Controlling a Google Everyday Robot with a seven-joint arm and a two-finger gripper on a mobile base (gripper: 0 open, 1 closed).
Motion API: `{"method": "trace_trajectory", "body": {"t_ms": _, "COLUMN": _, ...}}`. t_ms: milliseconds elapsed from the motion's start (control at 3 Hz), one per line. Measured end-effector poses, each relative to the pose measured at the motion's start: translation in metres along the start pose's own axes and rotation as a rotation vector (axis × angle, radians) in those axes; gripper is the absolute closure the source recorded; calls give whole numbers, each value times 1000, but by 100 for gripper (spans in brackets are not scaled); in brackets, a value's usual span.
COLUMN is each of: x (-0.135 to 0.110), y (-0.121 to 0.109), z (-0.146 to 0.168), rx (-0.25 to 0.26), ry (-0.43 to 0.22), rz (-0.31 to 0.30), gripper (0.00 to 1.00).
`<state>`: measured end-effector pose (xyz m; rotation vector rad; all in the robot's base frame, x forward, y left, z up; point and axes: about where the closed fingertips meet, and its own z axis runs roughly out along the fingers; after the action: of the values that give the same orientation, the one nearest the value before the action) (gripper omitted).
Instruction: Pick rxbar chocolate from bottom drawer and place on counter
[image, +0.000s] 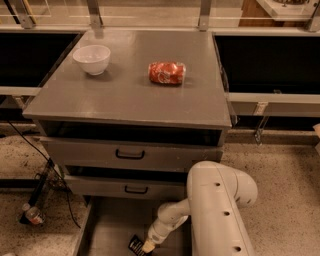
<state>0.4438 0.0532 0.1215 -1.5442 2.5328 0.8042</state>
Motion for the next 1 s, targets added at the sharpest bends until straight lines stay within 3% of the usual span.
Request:
{"method": "trace_trajectory", "body": {"t_ms": 333, "x": 0, "y": 0, "z": 0, "rx": 0, "ry": 0, "rz": 0, "gripper": 44}}
{"method": "trace_trajectory", "body": {"t_ms": 667, "x": 0, "y": 0, "z": 0, "rx": 0, "ry": 0, "rz": 0, "gripper": 45}}
{"method": "trace_trajectory", "body": {"t_ms": 1000, "x": 0, "y": 0, "z": 0, "rx": 0, "ry": 0, "rz": 0, "gripper": 39}}
